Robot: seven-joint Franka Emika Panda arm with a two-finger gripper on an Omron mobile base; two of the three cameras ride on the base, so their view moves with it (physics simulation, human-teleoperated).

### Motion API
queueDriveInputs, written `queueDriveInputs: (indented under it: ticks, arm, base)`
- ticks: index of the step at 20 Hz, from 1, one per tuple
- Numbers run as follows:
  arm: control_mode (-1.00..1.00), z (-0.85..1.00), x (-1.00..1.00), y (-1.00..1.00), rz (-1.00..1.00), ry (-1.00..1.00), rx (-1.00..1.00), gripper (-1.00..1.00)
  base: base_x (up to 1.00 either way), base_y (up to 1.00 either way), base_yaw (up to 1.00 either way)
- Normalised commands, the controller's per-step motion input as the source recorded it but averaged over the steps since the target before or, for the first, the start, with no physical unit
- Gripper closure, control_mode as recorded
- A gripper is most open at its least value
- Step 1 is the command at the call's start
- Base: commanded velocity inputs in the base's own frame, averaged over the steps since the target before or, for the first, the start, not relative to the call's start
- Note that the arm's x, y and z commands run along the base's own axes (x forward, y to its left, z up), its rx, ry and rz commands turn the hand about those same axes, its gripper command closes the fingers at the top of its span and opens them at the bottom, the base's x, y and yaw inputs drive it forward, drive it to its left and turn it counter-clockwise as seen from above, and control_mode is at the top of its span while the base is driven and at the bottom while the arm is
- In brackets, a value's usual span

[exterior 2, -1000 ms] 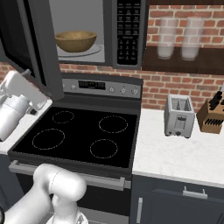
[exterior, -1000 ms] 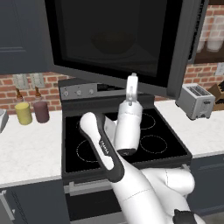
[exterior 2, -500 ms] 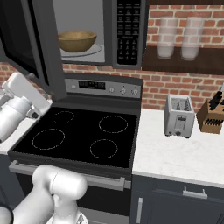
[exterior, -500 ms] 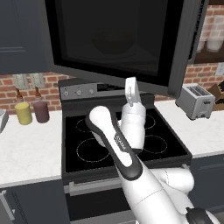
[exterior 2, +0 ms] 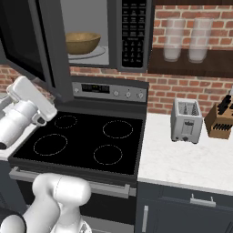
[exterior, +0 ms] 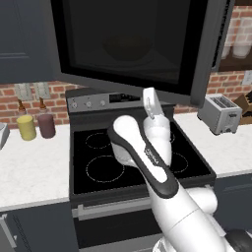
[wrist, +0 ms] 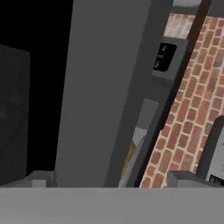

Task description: Open the microwave, place the bowl with waffle inside the microwave, then close the microwave door and turn it on.

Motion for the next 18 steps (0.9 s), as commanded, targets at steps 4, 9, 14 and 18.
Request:
queueDriveInputs:
  ticks: [4, 9, 14, 18]
  arm:
    - [-1.00, 0.20, 0.04, 0.07, -0.09, 0.08, 0.00, -1.00]
    - [-1.00, 0.28, 0.37, 0.01, -0.02, 0.05, 0.01, -1.00]
    - [-1.00, 0.33, 0.56, 0.00, 0.00, 0.04, 0.01, -1.00]
    - [-1.00, 0.29, 0.51, 0.00, -0.01, 0.05, 0.00, -1.00]
  base:
    - [0.00, 0.00, 0.00]
    - [0.00, 0.00, 0.00]
    - [0.00, 0.00, 0.00]
    - [0.00, 0.00, 0.00]
